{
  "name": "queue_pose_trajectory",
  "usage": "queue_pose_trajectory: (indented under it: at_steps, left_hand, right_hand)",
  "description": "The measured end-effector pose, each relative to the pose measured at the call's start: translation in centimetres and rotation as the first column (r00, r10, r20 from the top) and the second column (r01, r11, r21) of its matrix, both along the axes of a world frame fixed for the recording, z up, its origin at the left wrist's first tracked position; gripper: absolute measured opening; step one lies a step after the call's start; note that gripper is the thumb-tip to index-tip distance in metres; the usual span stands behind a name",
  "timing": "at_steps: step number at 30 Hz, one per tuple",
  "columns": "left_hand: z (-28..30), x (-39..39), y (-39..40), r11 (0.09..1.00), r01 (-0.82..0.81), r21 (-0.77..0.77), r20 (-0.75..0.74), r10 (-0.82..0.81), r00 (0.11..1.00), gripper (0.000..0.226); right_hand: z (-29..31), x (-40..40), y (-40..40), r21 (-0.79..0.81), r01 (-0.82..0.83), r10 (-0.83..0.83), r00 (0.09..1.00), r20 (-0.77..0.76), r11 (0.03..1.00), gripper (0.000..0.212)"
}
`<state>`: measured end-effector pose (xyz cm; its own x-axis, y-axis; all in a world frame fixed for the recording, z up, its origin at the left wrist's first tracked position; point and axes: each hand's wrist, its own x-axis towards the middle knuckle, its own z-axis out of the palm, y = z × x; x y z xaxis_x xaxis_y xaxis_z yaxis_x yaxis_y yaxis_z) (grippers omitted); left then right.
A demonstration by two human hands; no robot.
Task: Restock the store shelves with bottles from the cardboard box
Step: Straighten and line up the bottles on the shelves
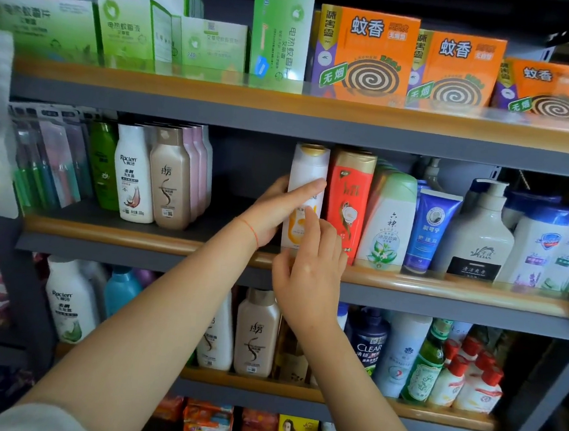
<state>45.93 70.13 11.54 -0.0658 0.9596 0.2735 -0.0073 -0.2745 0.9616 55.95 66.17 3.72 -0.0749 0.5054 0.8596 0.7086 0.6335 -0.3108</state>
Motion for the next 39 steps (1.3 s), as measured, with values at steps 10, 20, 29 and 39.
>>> queue_pose_trajectory:
  at_steps: [10,20,29,39]
  left_hand:
    - [-2.4,-9.1,-5.2,0.705,-0.671,0.229,0.107,0.667,0.737,0.023]
    - [-2.8,-17.0,-6.1,0.715,-0.686,0.136,-0.290,0.691,0.663,0.035]
    - [-1.3,-18.4,-5.6,0.828,-0.560,0.011,-0.448,0.505,0.738,0.033]
    - [-1.8,-19.2,-4.6,0.888,-0.459,0.011,-0.352,0.433,0.830,0.043]
  right_hand:
    - [3.3,-5.6,-0.4,-0.059,-0.494,0.477,0.859,-0.187,0.867,0.022]
    - [8.3,-15.2,3.8,-0.559,-0.501,0.455,0.859,-0.233,0.660,0.062]
    - [8.3,-18.1,5.1,-0.553,-0.608,0.447,0.794,-0.413,0.569,0.053]
    - [8.1,-18.2,5.5,-0.548,-0.680,0.484,0.732,-0.479,0.486,0.042]
